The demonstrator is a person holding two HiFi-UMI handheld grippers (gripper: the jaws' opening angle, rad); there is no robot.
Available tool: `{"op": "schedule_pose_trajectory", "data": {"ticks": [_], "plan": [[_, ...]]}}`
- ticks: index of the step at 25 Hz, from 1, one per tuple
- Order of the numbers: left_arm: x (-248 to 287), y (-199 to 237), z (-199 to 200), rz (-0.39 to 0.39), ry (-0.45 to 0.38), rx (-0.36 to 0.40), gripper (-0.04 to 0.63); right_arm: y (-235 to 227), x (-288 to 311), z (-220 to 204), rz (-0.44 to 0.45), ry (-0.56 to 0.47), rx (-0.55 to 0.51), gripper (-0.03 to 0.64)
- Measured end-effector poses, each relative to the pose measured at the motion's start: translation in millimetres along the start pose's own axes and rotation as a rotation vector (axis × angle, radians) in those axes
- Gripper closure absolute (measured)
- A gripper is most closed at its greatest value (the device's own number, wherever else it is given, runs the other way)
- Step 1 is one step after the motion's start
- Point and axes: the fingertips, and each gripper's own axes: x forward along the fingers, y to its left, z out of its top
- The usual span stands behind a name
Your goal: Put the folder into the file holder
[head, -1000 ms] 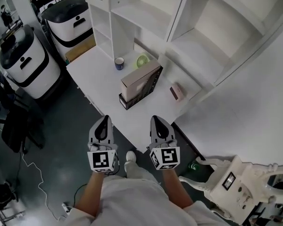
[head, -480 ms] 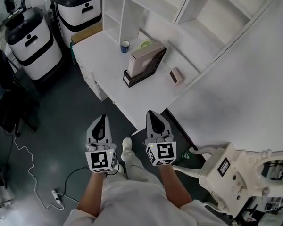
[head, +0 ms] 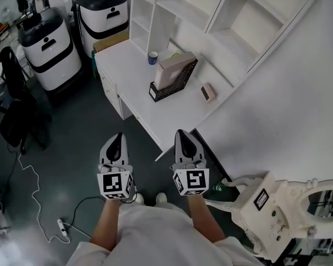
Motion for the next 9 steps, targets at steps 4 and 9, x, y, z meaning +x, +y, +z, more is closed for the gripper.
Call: {"op": "schedule_pose_trajectory", "data": {"ticks": [4, 9], "plan": [[10, -13, 13, -0.008, -0.013, 0.002, 0.606, -19, 3, 9, -0.008, -0.031, 0.004, 0.623], [25, -38, 26, -0.042, -0.019, 0.037, 0.606, -36, 4, 13, 0.016, -0.048, 0.033, 0.622]]}}
